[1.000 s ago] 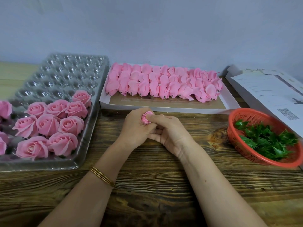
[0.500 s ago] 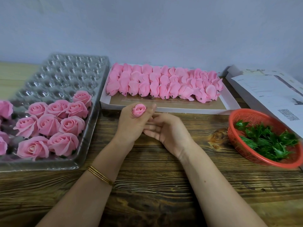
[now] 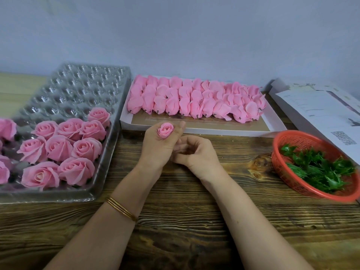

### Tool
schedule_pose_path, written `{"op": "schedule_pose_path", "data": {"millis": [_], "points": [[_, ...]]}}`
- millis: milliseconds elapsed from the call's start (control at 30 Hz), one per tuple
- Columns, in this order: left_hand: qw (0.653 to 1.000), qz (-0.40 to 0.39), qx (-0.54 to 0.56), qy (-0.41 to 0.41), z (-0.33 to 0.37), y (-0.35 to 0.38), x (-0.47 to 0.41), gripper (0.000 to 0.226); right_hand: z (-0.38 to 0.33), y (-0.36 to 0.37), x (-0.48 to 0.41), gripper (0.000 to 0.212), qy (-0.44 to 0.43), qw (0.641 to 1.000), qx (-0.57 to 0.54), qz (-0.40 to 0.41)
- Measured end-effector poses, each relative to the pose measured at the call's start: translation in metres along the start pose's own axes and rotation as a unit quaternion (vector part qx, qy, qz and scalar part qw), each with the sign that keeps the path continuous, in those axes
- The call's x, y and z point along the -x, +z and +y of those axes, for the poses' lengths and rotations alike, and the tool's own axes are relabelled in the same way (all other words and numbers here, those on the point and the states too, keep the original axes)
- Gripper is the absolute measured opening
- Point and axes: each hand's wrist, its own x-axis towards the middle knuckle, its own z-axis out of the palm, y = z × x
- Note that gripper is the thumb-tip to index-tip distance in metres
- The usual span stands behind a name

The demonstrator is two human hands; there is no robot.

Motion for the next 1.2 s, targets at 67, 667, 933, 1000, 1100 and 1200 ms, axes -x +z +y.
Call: {"op": "schedule_pose_path", "data": {"millis": [67, 667, 933, 1000, 1100, 1200], "points": [[1.000, 0.011, -0.008, 0.001, 0.001, -0.003, -0.001, 0.030, -0.003, -0.006, -0.001, 0.022, 0.009, 1.000, 0.008, 0.016], [0.999, -0.017, -0.015, -0.034, 0.005, -0.006, 0.000, 0.038, -0.038, -0.137, 0.015, 0.011, -0.055, 0.897, 0.223, 0.379], [0.999, -0.016, -0.015, -0.038, 0.004, -0.007, -0.002, 0.027, -0.030, -0.164, 0.024, 0.018, 0.106, 0.831, 0.379, 0.392], [0.999, -0.018, -0.013, -0.040, 0.004, -0.008, -0.002, 0.026, -0.028, -0.168, 0.024, 0.013, 0.139, 0.826, 0.411, 0.359], [0.999, -0.023, -0.015, -0.044, 0.004, -0.008, -0.001, 0.029, -0.026, -0.171, 0.020, 0.014, 0.188, 0.822, 0.431, 0.320], [0.999, -0.027, -0.016, -0.044, 0.005, -0.008, 0.000, 0.035, -0.021, -0.177, 0.017, 0.022, 0.226, 0.823, 0.432, 0.291]]}}
